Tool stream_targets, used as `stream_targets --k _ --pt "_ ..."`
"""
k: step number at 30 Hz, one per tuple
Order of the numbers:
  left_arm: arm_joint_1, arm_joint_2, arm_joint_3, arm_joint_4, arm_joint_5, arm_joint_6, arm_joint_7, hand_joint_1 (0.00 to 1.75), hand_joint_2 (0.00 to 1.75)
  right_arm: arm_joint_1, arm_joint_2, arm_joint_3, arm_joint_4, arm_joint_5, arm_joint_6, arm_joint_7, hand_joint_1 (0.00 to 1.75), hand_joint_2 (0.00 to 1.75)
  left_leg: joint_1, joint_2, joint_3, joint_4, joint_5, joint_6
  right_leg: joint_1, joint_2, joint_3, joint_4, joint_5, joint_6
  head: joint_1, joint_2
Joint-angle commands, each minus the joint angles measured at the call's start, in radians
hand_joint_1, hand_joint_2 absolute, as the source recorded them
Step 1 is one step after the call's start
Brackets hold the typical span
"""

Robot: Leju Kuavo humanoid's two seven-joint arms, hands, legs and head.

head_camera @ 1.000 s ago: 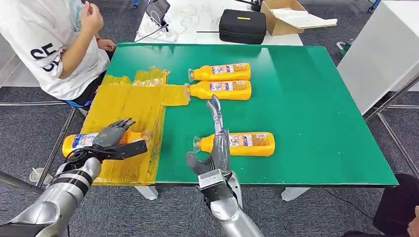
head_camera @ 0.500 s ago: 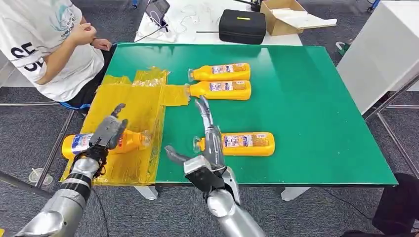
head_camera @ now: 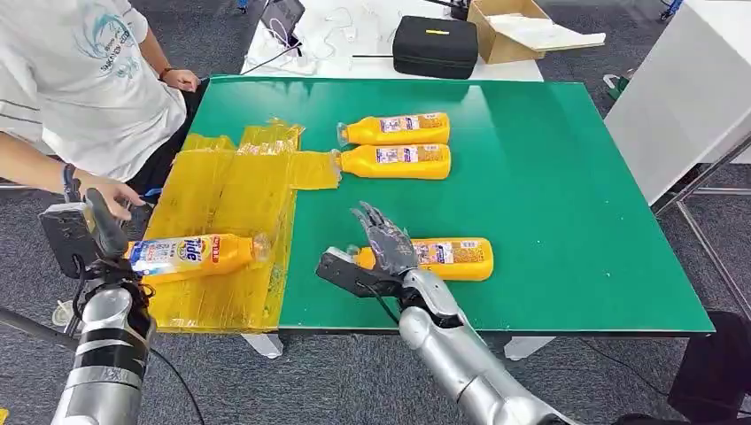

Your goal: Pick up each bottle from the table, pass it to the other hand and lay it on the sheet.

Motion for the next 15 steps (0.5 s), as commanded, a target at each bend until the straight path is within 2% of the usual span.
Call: stream_targets --k 1,6,9,10,12,15 --pt "0.027 -0.019 -0.013 -0.018 -0.027 0.034 0.004 0.0 1.75 -0.084 -0.103 -0.027 0.122 0.008 0.056 0.031 0.0 1.75 -0.001 -0.001 0.003 -0.001 0.0 0.002 0.0 -0.002 0.003 -0.001 -0.001 0.0 0.0 0.0" --pt "0.026 -0.008 -0.083 0.02 -0.063 0.07 0.004 0.0 1.75 -0.07 -0.105 -0.039 0.133 -0.018 0.103 -0.001 0.0 1.75 0.0 -0.001 0.002 0.0 0.0 0.001 0.0 -0.002 0.002 0.0 -0.001 -0.001 0.0 0.0" --pt "0.015 -0.009 -0.087 0.051 -0.06 0.063 0.004 0.0 1.75 -0.059 -0.101 -0.037 0.137 -0.027 0.112 -0.01 0.0 1.75 -0.001 -0.001 0.005 -0.001 -0.001 0.002 0.0 -0.003 0.006 -0.001 -0.002 -0.001 0.0 0.0" --pt "0.014 -0.01 -0.088 0.057 -0.062 0.064 0.004 0.0 1.75 -0.059 -0.104 -0.035 0.14 -0.024 0.114 -0.008 0.0 1.75 0.0 -0.001 0.002 0.0 0.0 0.001 0.0 -0.002 0.002 -0.001 -0.001 -0.001 0.0 0.0" --pt "0.014 -0.009 -0.093 0.065 -0.065 0.058 0.004 0.0 1.75 -0.06 -0.11 -0.031 0.14 -0.022 0.117 -0.006 0.0 1.75 -0.001 -0.001 0.007 -0.002 -0.001 0.002 0.0 -0.003 0.007 -0.002 -0.002 -0.001 0.0 0.0" --pt "0.021 -0.007 -0.099 0.069 -0.068 0.058 0.004 0.0 1.75 -0.055 -0.133 -0.032 0.115 -0.034 0.14 -0.006 0.0 1.75 -0.001 -0.001 0.004 -0.001 -0.001 0.002 0.0 -0.003 0.004 -0.001 -0.001 -0.001 0.0 0.0"
